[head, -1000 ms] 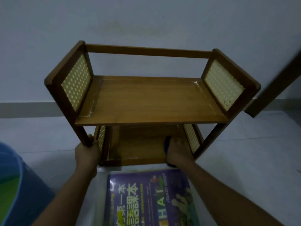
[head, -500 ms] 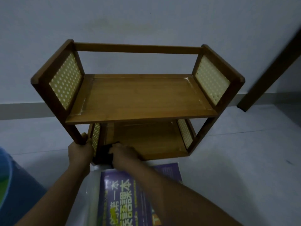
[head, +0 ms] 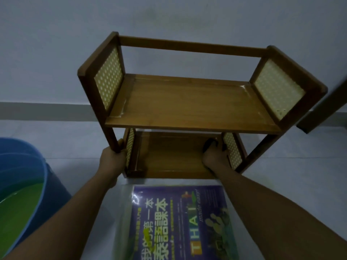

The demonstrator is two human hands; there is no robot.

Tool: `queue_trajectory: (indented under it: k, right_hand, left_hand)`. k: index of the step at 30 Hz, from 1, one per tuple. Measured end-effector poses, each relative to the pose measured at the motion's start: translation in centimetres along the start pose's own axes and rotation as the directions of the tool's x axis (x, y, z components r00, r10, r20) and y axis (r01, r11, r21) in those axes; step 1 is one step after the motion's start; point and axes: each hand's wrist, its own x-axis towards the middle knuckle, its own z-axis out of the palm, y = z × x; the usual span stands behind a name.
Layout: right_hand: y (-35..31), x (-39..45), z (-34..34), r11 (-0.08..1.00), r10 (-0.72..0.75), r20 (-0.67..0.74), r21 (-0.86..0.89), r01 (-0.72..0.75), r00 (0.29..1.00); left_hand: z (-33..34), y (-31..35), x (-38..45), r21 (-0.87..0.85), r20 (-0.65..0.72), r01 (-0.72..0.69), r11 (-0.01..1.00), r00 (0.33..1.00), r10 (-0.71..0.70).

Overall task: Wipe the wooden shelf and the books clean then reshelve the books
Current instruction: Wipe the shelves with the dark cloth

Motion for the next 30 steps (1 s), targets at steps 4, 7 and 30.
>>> queue_trajectory:
  k: [4,7,30]
  right_hand:
    - [-6.8,-1.1,1.6,1.0,-0.005,0.05,-0.003,0.005,0.999]
    - [-11.2,-2.2,3.2,0.963,-0.27,0.135,0.026,0.269,0.953]
    - [2.7,-0.6,0.1,0.955,-0.26,-0.061,0.133,0.266,0.964]
  left_hand:
    - [-0.4,-0.5,0.5,0.029,0.022,0.003,1.0,1.0,-0.004]
    - [-0.2,-0.7,0.8,0.034,0.004,-0.022,0.999,1.0,0.022]
    - [-0.1,-0.1,-1.1,0.1,-0.044,-0.031,0.994,0.998,0.036]
